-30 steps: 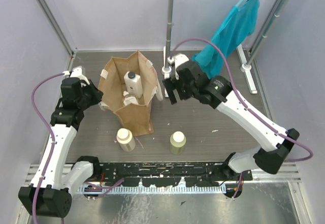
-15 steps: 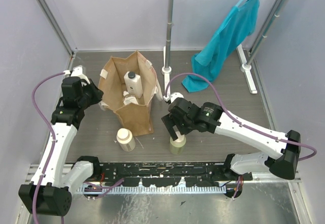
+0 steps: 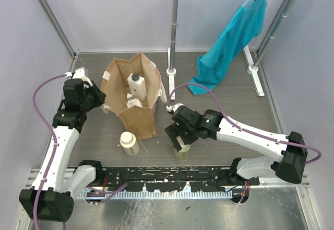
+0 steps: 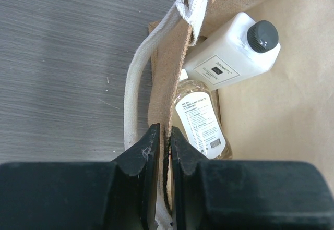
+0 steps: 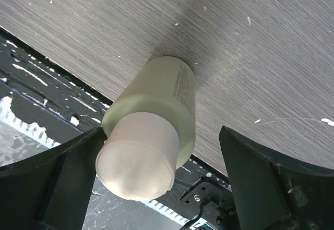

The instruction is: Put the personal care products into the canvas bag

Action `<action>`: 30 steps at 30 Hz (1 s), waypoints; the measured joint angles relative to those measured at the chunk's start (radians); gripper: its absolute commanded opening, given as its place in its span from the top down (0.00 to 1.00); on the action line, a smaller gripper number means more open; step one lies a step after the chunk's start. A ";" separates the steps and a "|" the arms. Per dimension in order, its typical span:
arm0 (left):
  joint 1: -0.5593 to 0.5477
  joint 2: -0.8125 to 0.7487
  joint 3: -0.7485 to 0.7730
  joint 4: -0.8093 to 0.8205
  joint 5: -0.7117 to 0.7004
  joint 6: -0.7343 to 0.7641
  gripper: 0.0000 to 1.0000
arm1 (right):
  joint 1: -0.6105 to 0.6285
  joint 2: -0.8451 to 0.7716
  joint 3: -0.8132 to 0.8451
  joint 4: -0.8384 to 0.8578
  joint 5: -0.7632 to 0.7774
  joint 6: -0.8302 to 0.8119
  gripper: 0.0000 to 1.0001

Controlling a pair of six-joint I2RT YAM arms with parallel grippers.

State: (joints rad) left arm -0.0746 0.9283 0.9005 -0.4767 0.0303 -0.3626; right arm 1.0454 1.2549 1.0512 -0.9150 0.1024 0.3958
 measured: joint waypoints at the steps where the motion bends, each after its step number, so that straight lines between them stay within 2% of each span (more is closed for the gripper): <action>1: 0.000 0.000 0.000 0.000 -0.001 0.000 0.80 | 0.000 0.003 -0.003 0.008 -0.008 0.000 0.03; 7: 0.000 0.000 0.000 0.000 -0.002 0.000 0.80 | 0.002 0.026 -0.014 0.063 -0.055 -0.001 0.03; 15: 0.000 0.000 0.000 0.000 -0.002 0.000 0.80 | 0.014 0.087 -0.053 0.026 -0.054 -0.013 0.03; 18: 0.000 0.000 0.000 0.000 -0.003 0.000 0.80 | 0.014 0.087 -0.053 0.022 -0.052 -0.016 0.07; 20: 0.000 0.000 0.000 0.000 -0.002 0.000 0.80 | 0.014 0.087 -0.053 0.021 -0.051 -0.018 0.16; 22: 0.000 0.000 -0.001 0.000 -0.002 0.000 0.80 | 0.014 0.087 -0.054 0.023 -0.053 -0.019 0.29; 24: 0.000 0.000 -0.001 0.000 -0.002 0.000 0.80 | 0.016 0.087 -0.055 0.027 -0.055 -0.022 0.55; 25: 0.000 0.000 -0.001 0.000 -0.002 0.000 0.80 | 0.018 0.087 -0.055 0.028 -0.053 -0.027 0.63; 30: 0.000 0.000 -0.001 0.000 -0.002 0.000 0.80 | 0.020 0.087 -0.055 0.027 -0.047 -0.041 0.94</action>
State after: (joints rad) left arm -0.0746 0.9283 0.8993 -0.4767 0.0280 -0.3626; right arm 1.0653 1.3418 0.9966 -0.8875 0.0555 0.3546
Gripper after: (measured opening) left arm 0.198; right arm 0.753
